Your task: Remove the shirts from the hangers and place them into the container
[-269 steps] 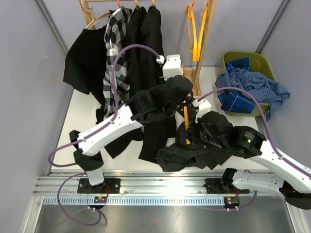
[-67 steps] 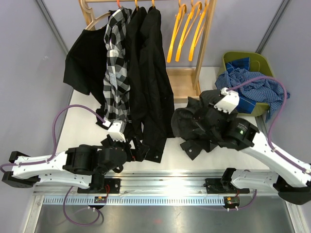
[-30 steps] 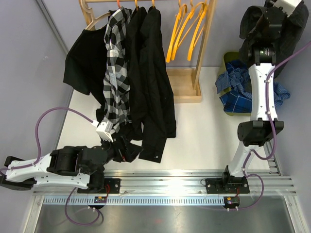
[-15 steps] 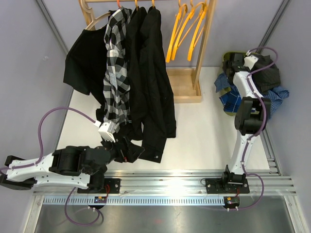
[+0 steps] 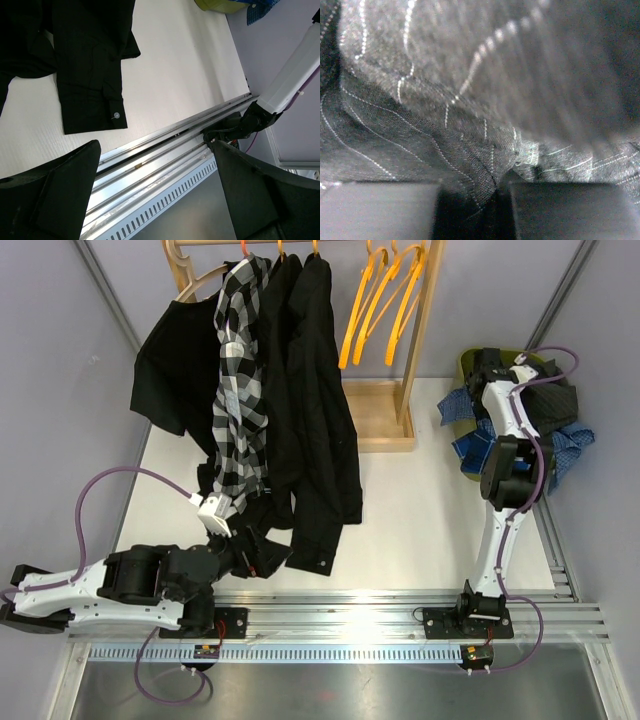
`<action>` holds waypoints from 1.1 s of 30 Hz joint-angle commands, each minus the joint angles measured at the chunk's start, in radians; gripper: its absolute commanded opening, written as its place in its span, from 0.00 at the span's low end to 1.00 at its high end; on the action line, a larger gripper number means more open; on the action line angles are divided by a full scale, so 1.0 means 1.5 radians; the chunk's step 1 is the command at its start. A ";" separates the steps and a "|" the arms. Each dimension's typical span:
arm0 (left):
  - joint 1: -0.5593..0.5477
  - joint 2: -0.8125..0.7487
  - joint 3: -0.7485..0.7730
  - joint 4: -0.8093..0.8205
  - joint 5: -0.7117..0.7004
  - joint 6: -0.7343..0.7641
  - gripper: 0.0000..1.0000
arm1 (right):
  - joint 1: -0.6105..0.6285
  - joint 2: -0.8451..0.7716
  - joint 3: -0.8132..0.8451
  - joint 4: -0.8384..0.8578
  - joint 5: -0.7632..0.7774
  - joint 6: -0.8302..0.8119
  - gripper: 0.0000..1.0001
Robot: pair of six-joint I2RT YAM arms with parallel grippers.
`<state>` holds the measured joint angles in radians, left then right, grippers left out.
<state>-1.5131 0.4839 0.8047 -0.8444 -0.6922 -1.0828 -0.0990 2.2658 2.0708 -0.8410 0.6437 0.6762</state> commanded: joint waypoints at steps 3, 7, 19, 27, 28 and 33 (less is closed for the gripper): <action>-0.004 -0.014 0.012 0.009 -0.013 0.011 0.99 | -0.012 -0.163 -0.040 -0.024 -0.023 -0.077 0.87; -0.004 -0.033 0.010 0.006 -0.023 0.017 0.99 | -0.010 -0.356 -0.117 0.096 -0.090 -0.134 0.99; -0.004 -0.052 0.022 0.054 -0.013 0.095 0.99 | 0.155 -0.830 -0.402 0.330 -0.451 -0.198 0.99; -0.004 -0.023 0.062 0.119 0.053 0.189 0.99 | 0.232 -0.955 -0.483 0.334 -0.762 -0.125 0.99; -0.004 -0.021 0.067 0.124 0.059 0.201 0.99 | 0.233 -0.966 -0.485 0.336 -0.799 -0.111 0.99; -0.004 -0.060 0.040 0.238 0.121 0.262 0.99 | 0.237 -0.970 -0.473 0.367 -0.894 -0.067 1.00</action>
<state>-1.5131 0.4343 0.8654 -0.6605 -0.5976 -0.7845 0.2447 0.8181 1.3384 -0.3710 -0.5076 0.5110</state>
